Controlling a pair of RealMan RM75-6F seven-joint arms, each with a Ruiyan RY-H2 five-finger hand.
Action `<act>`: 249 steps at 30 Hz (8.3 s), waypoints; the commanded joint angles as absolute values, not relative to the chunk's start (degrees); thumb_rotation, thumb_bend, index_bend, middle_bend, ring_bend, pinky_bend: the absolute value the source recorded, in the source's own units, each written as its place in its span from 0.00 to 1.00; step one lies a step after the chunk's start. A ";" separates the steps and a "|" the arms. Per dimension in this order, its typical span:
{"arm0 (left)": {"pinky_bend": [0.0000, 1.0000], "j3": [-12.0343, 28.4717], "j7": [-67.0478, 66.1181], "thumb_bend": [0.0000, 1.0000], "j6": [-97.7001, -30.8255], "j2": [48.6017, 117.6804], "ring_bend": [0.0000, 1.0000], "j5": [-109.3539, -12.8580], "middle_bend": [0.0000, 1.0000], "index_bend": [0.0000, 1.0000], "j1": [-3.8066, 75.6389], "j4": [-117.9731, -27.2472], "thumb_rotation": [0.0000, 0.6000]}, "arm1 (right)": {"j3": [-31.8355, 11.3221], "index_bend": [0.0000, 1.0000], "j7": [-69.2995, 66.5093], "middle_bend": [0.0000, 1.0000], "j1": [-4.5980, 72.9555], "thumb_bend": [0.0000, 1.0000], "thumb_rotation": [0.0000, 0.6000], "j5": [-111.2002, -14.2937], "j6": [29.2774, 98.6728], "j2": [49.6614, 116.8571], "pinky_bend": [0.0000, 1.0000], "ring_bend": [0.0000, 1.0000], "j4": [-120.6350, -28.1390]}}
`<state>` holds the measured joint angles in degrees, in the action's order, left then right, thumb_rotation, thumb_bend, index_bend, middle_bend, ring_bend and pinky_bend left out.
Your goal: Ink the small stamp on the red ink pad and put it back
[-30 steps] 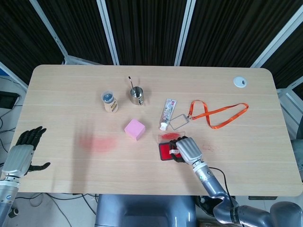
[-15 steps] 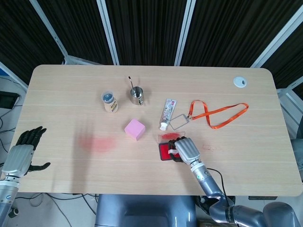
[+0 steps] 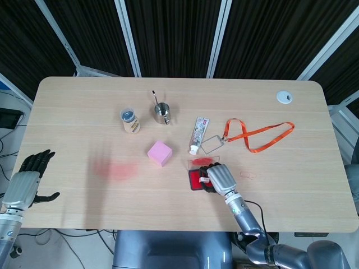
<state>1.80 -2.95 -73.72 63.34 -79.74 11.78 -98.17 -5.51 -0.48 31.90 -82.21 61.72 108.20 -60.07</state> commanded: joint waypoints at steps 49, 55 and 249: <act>0.00 1.64 -2.59 0.02 -73.79 63.20 0.00 -80.12 0.00 0.00 11.80 -98.22 1.00 | -5.93 0.88 1.87 0.71 30.81 0.75 1.00 -81.20 62.93 108.81 0.45 0.50 -60.66; 0.00 1.57 -2.64 0.02 -73.83 63.25 0.00 -80.27 0.00 0.00 11.79 -98.21 1.00 | -6.55 0.88 2.11 0.71 30.86 0.75 1.00 -82.30 64.97 107.56 0.45 0.50 -62.70; 0.00 1.42 -4.23 0.02 -76.11 65.14 0.00 -81.70 0.00 0.00 10.80 -97.57 1.00 | -6.67 0.18 -1.33 0.29 23.28 0.31 1.00 -76.95 62.16 98.05 0.31 0.24 -60.15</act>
<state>1.42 -4.23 -76.11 65.14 -81.70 10.80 -97.57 -6.69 -1.51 23.31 -77.01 62.18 98.16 -59.98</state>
